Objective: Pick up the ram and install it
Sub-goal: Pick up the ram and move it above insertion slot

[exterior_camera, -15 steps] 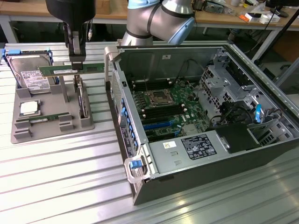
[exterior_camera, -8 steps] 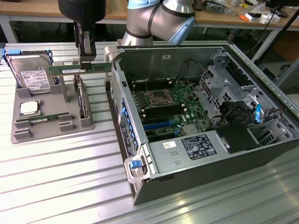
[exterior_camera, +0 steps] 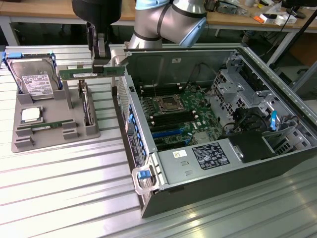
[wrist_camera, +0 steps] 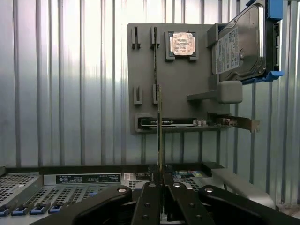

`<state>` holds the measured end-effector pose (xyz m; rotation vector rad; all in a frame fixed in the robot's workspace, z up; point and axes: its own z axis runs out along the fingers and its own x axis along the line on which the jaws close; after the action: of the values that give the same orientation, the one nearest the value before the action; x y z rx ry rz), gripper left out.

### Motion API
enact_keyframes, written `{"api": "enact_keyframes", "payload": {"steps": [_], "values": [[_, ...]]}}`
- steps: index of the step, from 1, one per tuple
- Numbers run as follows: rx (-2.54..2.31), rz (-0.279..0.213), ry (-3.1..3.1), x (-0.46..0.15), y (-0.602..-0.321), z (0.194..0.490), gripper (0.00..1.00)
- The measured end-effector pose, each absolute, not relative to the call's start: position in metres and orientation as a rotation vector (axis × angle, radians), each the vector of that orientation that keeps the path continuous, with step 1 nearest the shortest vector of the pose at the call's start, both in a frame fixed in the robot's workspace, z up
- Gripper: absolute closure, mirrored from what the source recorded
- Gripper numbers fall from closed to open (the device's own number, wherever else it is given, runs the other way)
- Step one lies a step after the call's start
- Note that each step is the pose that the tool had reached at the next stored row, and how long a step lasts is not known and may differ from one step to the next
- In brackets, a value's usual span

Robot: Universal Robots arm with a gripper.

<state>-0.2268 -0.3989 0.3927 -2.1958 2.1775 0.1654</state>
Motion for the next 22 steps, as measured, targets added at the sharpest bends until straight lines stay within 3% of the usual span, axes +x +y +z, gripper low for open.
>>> {"api": "enact_keyframes", "payload": {"steps": [22], "values": [[-2.196,0.165,2.178,-0.175,-0.399,0.393,0.88]]}}
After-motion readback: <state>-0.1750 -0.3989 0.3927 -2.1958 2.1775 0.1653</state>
